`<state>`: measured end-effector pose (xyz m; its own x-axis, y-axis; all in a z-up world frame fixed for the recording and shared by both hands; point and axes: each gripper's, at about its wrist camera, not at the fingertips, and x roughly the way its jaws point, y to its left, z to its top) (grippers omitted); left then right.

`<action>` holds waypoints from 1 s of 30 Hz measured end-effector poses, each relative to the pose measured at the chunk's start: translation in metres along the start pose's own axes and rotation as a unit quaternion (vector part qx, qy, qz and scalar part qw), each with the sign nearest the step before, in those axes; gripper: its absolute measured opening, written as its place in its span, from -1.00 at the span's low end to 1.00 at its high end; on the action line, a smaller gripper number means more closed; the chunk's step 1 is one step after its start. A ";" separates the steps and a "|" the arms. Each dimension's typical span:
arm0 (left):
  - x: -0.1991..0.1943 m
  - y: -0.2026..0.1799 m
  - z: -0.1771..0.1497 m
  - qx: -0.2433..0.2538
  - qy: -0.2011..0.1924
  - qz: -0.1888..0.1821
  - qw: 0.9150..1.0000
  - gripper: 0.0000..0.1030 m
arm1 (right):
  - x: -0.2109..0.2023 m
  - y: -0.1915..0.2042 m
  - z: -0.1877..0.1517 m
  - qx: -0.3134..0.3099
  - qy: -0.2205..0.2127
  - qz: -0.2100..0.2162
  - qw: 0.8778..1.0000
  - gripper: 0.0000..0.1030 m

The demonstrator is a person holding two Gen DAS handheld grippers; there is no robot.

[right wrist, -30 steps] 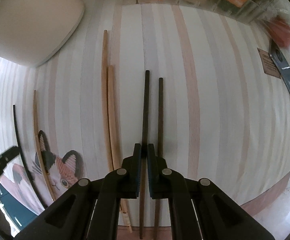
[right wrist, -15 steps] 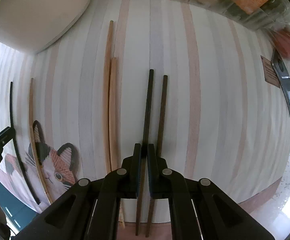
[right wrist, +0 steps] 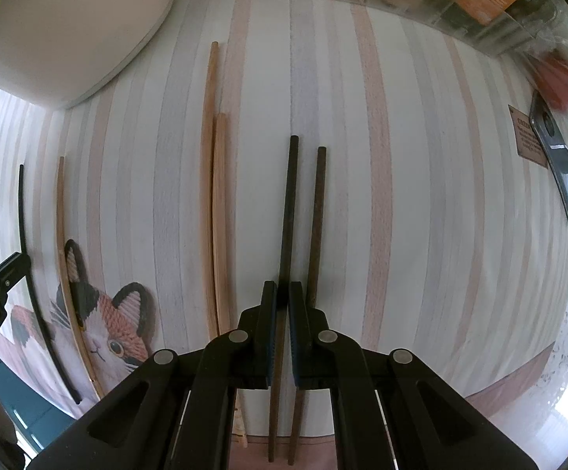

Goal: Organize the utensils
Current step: 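Lift both dark chopsticks and carry them toward the cream holder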

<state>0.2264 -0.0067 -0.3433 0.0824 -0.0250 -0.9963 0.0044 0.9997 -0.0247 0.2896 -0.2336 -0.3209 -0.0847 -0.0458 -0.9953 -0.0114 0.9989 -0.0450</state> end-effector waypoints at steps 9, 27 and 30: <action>0.000 -0.002 0.003 0.004 0.006 0.002 1.000 -0.91 | 0.002 -0.002 0.001 0.000 -0.002 -0.001 1.000 -0.87; -0.044 -0.011 -0.011 0.022 -0.063 0.016 0.998 -0.95 | -0.018 -0.015 -0.029 0.033 -0.067 0.054 0.996 -0.89; -0.065 -0.012 -0.015 0.022 -0.086 0.008 0.996 -0.95 | -0.037 -0.012 -0.034 0.019 -0.091 0.060 0.994 -0.90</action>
<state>0.2056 -0.0170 -0.2790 0.2521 -0.0133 -0.9676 0.0453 0.9990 -0.0019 0.2590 -0.2441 -0.2805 0.0985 0.0731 -0.9924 0.0265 0.9967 0.0761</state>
